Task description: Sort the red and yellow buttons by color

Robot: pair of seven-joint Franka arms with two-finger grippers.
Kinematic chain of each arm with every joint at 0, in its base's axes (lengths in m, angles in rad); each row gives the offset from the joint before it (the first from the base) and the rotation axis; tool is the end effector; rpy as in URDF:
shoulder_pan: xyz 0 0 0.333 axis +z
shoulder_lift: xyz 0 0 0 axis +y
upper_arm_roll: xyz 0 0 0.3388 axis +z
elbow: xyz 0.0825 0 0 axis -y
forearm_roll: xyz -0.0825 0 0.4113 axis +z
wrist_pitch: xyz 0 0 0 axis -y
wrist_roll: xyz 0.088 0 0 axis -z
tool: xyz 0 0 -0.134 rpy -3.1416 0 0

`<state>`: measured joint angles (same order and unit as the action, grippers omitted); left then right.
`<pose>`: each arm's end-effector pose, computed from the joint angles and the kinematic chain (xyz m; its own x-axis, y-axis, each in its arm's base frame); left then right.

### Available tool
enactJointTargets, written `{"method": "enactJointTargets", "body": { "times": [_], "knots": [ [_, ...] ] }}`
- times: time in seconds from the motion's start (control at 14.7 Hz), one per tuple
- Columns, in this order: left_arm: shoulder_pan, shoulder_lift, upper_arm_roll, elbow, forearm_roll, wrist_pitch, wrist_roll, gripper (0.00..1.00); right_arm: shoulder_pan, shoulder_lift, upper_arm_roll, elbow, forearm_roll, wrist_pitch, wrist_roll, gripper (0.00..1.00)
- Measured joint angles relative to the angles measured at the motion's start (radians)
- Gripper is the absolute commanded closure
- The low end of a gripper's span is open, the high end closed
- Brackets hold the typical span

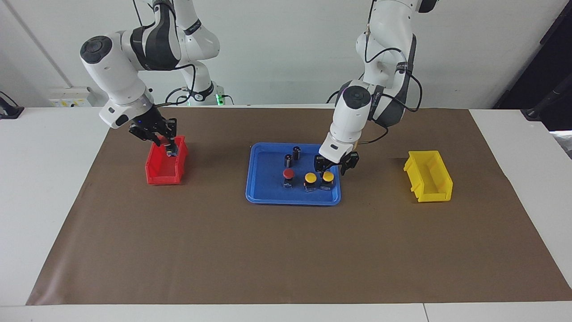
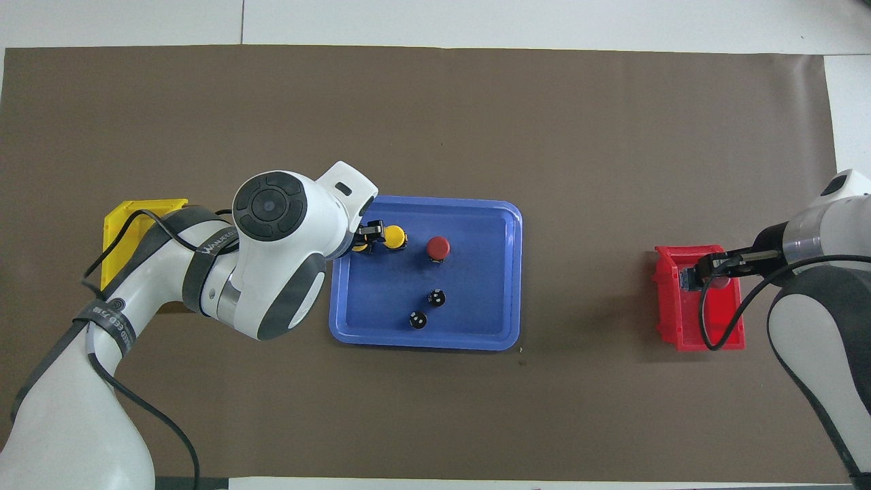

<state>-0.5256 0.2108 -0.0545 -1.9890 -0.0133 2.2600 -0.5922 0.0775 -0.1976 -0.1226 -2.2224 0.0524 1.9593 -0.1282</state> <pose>0.5259 -0.3443 0.3435 0.9990 0.0228 0.0377 0.0208 -0.9984 0.0521 0.4991 -0.0190 0.4352 0.9961 0.0669 -0.0582 0.0622 -0.9949 -0.0791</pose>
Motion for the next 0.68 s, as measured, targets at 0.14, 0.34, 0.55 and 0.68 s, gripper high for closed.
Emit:
{"method": "enactJointTargets", "body": {
  "times": [0.14,0.34,0.55,0.68],
  "knots": [
    [-0.008,0.015,0.0,-0.001,0.0,0.017,-0.006,0.31,-0.008,-0.012,0.0,-0.052,-0.027,0.023,-0.018,0.77],
    [-0.01,0.027,0.0,-0.001,0.0,0.033,-0.009,0.33,-0.029,-0.015,0.001,-0.069,-0.058,0.024,-0.02,0.77],
    [-0.01,0.027,0.002,0.0,0.0,0.037,-0.009,0.38,-0.06,-0.015,0.002,-0.091,-0.059,0.031,-0.027,0.77],
    [-0.01,0.027,0.003,0.0,0.0,0.036,-0.009,0.41,-0.077,-0.015,0.002,-0.122,-0.059,0.068,-0.031,0.77]
  ]
}}
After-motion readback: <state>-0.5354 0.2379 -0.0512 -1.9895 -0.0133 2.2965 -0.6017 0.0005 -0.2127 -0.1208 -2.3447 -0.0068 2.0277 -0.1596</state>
